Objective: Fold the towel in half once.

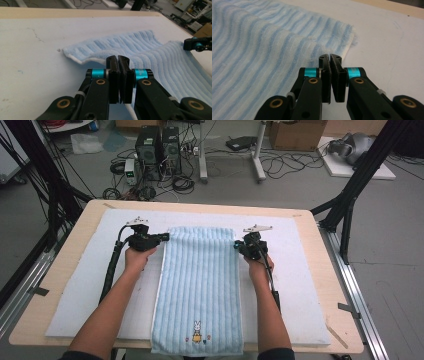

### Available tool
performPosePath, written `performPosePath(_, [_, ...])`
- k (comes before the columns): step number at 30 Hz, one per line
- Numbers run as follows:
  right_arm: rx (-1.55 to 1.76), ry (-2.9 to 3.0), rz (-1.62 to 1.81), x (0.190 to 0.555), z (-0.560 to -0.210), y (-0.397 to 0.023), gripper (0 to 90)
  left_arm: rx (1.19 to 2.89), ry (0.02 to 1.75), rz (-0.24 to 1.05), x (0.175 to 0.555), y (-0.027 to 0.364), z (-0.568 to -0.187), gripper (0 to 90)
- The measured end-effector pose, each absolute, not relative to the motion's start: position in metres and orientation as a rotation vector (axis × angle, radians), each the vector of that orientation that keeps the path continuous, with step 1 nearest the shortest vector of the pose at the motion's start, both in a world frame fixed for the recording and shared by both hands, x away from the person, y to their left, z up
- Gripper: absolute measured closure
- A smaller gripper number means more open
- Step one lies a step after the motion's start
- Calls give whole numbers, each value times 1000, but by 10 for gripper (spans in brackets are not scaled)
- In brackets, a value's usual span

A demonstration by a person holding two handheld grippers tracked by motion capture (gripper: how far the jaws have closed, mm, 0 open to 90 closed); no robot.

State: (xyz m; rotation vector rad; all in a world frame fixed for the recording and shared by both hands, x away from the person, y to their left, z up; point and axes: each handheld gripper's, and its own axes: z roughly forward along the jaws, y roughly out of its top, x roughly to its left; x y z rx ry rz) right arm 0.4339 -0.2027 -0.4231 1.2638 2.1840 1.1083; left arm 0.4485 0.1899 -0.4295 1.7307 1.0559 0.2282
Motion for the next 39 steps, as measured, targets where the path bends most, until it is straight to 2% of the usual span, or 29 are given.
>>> performPosePath(4, [1237, 2200, 1149, 428, -420, -202, 873, 1792, 1010, 232, 440, 192, -425, 870])
performPosePath(9, [1217, 2223, 1175, 415, -418, -204, 873, 1780, 979, 225, 425, 196, -425, 870])
performPosePath(22, [1132, 2278, 1259, 360, -414, -212, 872, 1794, 880, 220, 373, 204, -428, 869])
performPosePath(36, [1123, 2381, 1204, 322, -433, -213, 868, 1903, 829, 196, 336, 201, -440, 863])
performPosePath(37, [1118, 2380, 1204, 322, -435, -213, 863, 1894, 841, 195, 336, 201, -441, 854])
performPosePath(38, [1126, 2375, 1207, 322, -435, -213, 844, 1879, 863, 205, 337, 201, -442, 804])
performPosePath(39, [1133, 2360, 1221, 322, -433, -214, 798, 1854, 894, 218, 339, 202, -441, 685])
